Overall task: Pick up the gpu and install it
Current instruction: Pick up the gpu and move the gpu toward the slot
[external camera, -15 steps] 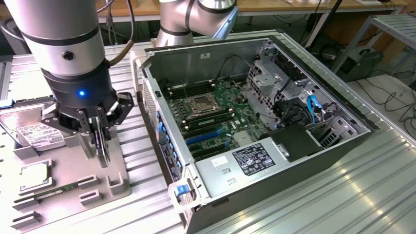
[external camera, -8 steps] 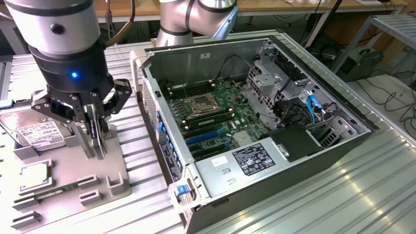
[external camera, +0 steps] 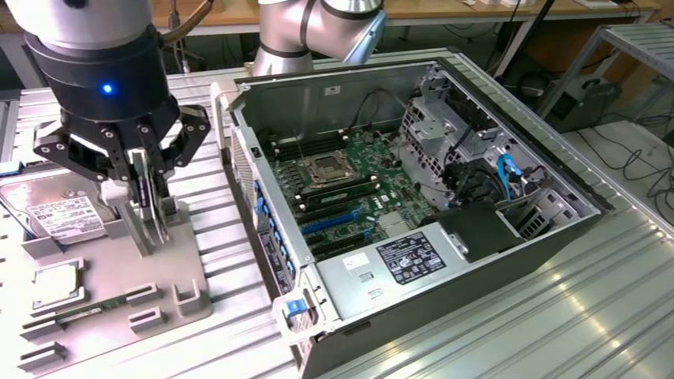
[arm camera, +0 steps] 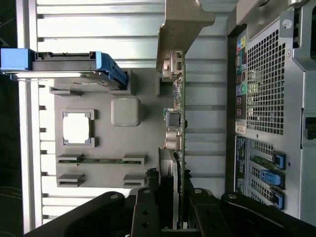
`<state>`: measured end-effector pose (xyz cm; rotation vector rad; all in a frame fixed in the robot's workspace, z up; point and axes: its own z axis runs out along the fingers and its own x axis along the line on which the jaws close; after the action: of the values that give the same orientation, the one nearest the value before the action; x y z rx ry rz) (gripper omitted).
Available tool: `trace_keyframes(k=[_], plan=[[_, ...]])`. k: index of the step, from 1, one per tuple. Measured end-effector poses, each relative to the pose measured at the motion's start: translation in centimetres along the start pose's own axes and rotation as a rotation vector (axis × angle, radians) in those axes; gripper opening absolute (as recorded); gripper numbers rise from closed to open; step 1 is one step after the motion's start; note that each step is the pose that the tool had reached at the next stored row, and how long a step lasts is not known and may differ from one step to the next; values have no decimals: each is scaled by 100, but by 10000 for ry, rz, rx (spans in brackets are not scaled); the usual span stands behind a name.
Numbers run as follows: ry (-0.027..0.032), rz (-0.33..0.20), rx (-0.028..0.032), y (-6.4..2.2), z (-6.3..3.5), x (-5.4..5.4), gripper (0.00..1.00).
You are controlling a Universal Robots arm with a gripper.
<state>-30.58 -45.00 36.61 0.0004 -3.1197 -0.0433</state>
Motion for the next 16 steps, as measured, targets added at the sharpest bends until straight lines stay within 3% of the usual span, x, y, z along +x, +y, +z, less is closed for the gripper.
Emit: trace_keyframes(k=[7,16], plan=[[5,-56,7,7,-162,4,28],[6,-56,8,16,-475,11,28]])
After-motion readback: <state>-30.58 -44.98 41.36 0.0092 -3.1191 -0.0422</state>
